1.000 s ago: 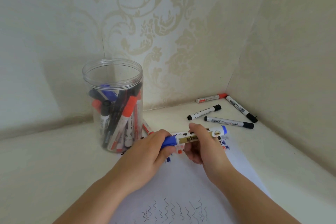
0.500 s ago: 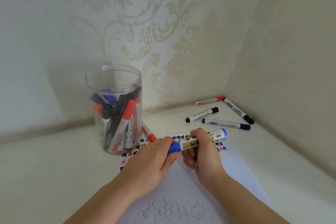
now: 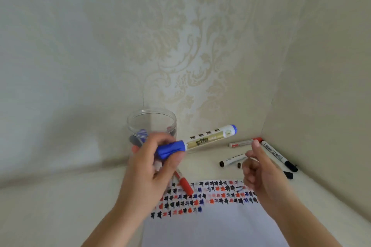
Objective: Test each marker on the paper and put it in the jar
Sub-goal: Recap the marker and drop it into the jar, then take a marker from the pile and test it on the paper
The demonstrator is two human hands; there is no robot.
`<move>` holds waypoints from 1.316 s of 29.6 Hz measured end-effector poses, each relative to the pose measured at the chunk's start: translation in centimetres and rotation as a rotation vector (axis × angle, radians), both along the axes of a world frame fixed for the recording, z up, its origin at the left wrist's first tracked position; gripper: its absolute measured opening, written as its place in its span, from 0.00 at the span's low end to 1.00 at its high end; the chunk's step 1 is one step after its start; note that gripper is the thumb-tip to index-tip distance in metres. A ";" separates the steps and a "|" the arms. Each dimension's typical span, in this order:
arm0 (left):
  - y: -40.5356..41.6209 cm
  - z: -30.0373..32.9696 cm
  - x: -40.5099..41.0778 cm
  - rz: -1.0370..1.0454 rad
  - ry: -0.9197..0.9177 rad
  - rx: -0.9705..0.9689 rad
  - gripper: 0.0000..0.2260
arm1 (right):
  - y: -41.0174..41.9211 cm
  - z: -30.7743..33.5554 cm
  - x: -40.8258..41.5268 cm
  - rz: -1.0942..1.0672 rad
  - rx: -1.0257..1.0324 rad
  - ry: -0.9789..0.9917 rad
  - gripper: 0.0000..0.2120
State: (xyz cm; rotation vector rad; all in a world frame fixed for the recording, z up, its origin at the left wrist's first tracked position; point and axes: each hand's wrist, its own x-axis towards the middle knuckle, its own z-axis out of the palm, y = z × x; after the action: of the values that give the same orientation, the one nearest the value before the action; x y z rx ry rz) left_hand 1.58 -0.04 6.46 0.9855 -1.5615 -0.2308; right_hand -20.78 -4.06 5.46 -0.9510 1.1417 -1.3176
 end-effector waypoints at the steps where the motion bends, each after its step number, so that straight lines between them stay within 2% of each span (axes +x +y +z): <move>1: 0.2 1.2 0.9 0.044 0.037 -0.079 0.06 | -0.3 0.2 -0.2 -0.013 0.003 0.022 0.19; 5: 0.4 5.3 4.3 0.235 0.174 -0.303 0.04 | -0.9 0.6 0.4 0.018 0.037 0.081 0.13; 8: 0.1 7.6 6.1 0.353 0.153 -0.317 0.04 | -1.2 0.4 1.8 0.062 0.032 0.127 0.12; 10: -0.5 8.6 6.7 0.416 0.016 -0.299 0.02 | -1.4 0.3 2.9 0.100 0.030 0.162 0.12; 15: -3.3 8.8 6.6 0.480 -0.499 -0.180 0.13 | -1.6 0.1 5.4 0.145 0.042 0.216 0.12; 17: -4.2 8.2 6.4 0.444 -0.709 -0.121 0.18 | -1.5 0.1 6.1 0.158 0.037 0.246 0.12; 21: -5.0 7.3 6.0 0.380 -0.891 0.027 0.19 | -1.5 0.1 6.9 0.160 0.027 0.252 0.12; 23: -5.1 7.0 6.0 0.382 -0.960 0.119 0.26 | -1.3 0.0 7.0 0.162 0.031 0.262 0.12; 25: -5.1 6.7 6.2 0.347 -0.953 0.227 0.33 | -1.2 -0.3 6.9 0.163 0.042 0.278 0.12; 27: -4.8 6.4 6.3 0.336 -0.897 0.221 0.33 | -1.3 -0.6 6.6 0.153 0.053 0.281 0.12; 30: -3.6 6.2 5.8 0.354 -0.740 -0.037 0.26 | -1.3 -1.2 6.1 0.147 0.062 0.302 0.11; 32: -2.7 5.9 4.9 0.293 -0.644 -0.203 0.18 | -1.3 -1.5 5.8 0.148 0.057 0.346 0.11; 33: -2.3 5.6 4.1 0.228 -0.604 -0.227 0.16 | -1.4 -1.6 5.5 0.140 0.050 0.380 0.10; 36: -1.8 3.6 1.4 -0.029 -0.538 -0.112 0.13 | -2.1 -2.0 3.7 0.068 0.013 0.555 0.06; 39: -2.5 0.4 -0.9 -0.157 -0.573 0.073 0.11 | -3.3 -2.5 0.4 -0.050 -0.075 0.872 0.06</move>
State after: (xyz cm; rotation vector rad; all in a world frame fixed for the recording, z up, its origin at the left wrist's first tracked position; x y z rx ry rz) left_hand 0.65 -2.51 6.87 1.0402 -2.1696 -0.1174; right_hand -20.39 -7.32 2.93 -1.6390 1.7745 -0.9854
